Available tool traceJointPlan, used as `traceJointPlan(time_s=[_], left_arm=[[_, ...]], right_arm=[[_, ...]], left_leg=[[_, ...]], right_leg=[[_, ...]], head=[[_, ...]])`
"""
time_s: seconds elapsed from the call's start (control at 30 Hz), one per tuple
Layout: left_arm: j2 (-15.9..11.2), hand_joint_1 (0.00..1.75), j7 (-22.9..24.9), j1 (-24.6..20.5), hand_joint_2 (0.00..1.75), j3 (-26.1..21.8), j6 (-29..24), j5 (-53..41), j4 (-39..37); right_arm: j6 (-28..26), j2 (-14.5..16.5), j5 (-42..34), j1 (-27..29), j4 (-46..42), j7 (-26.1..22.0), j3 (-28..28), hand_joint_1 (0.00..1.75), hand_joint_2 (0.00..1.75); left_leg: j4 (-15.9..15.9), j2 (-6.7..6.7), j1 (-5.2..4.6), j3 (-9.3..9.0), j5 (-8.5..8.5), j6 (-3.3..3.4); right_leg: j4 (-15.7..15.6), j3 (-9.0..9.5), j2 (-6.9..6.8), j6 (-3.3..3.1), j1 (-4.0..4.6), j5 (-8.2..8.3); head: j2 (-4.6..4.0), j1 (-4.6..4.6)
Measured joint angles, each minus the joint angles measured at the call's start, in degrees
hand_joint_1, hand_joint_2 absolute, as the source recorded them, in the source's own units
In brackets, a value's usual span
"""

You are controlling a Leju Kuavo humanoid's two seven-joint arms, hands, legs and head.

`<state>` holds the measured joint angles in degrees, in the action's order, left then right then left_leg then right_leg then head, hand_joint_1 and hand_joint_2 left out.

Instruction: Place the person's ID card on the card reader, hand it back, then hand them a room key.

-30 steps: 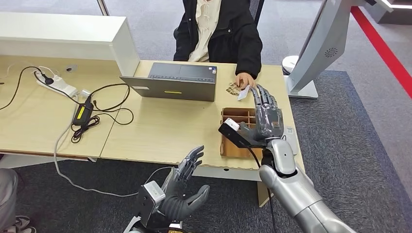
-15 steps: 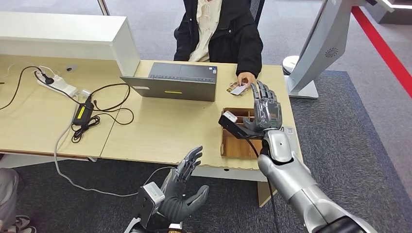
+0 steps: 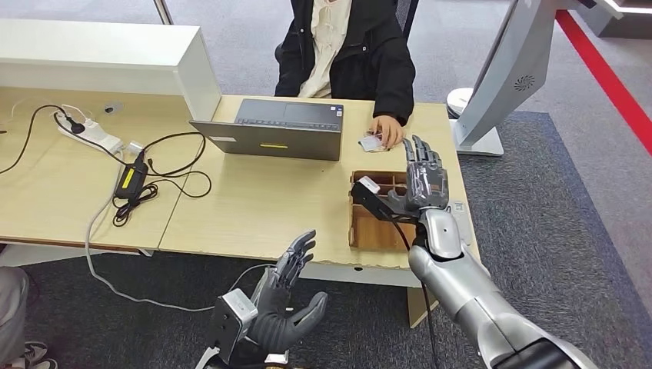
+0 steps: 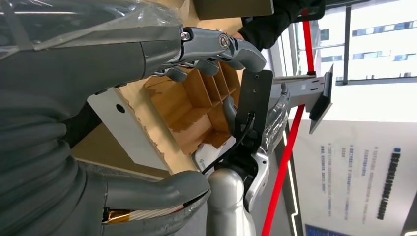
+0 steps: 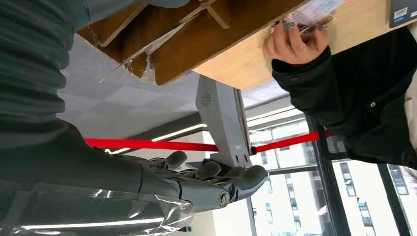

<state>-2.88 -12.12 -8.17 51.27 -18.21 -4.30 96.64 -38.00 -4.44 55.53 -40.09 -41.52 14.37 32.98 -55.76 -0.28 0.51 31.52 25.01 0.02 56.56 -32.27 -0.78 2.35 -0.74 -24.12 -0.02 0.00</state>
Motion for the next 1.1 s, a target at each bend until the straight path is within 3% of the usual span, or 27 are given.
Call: traceJointPlan(time_s=[0.57, 1.1], left_arm=[[-0.79, 0.0, 0.73, 0.25, 1.75, -0.26, 1.15, -0.06, 1.07], [-1.5, 0.0, 1.5, 0.13, 1.75, -0.23, 1.07, 0.3, 1.57]], right_arm=[[-1.58, -3.51, 2.57, 2.43, 0.72, 3.02, -0.66, 0.0, 1.75], [-1.57, -4.0, 2.08, 3.54, 0.6, 2.14, -1.34, 0.0, 1.75]], left_leg=[[0.0, 0.0, 0.0, -0.01, 0.0, 0.0], [-0.01, 0.01, -0.01, -0.01, 0.0, 0.0]], right_leg=[[0.0, 0.0, 0.0, 0.0, 0.0, 0.0], [-0.01, 0.01, 0.0, 0.0, -0.01, 0.01]], head=[[0.0, 0.0], [0.0, 0.0]])
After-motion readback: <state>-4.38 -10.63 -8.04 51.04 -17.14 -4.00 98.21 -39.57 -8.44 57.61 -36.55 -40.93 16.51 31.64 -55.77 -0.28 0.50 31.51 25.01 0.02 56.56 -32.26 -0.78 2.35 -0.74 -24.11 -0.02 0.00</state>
